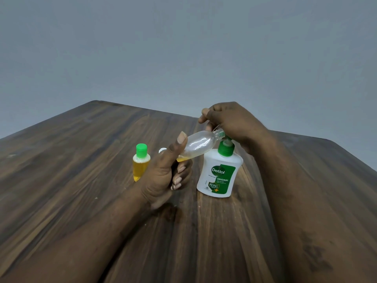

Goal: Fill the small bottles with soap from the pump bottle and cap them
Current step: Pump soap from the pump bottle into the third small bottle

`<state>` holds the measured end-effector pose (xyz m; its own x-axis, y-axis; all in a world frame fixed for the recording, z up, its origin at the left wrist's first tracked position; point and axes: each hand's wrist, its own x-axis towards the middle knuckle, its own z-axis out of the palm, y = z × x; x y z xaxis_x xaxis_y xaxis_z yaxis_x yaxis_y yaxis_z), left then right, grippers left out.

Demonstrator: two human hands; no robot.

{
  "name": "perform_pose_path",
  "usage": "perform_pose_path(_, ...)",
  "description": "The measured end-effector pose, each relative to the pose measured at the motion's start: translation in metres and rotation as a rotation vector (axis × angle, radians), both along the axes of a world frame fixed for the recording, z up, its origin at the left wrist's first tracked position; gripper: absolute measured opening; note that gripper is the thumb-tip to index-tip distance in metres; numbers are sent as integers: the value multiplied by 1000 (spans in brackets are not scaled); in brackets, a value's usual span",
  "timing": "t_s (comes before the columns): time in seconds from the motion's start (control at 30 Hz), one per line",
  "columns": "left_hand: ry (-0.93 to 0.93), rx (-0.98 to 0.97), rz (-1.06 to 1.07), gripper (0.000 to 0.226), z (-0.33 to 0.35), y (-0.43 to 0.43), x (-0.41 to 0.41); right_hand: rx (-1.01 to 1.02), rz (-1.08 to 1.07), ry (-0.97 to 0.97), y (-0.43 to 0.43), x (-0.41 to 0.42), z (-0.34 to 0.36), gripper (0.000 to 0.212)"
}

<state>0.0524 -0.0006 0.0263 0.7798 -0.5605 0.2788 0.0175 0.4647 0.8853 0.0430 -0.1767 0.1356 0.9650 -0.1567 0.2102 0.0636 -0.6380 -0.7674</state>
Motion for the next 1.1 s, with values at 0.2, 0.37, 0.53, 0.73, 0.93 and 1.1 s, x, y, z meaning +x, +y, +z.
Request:
perform_pose_path(0.2, 20, 21, 9, 59, -3, 1, 2, 91, 0, 151, 1, 0, -9, 33)
perform_pose_path(0.37, 26, 32, 26, 51, -3, 0, 0, 154, 0, 162, 0, 1, -10, 36)
perform_pose_path(0.53, 51, 30, 36, 58, 1, -1, -1, 38, 3, 15, -1, -2, 1, 34)
perform_pose_path(0.73, 60, 11, 22, 43, -6, 0, 2, 141, -2, 168, 1, -1, -9, 35)
perform_pose_path(0.93, 54, 22, 19, 43, -6, -1, 3, 70, -20, 121, -2, -1, -4, 35)
perform_pose_path(1.1, 65, 9, 3, 52, -8, -2, 5, -25, -13, 29, 0, -2, 2, 35)
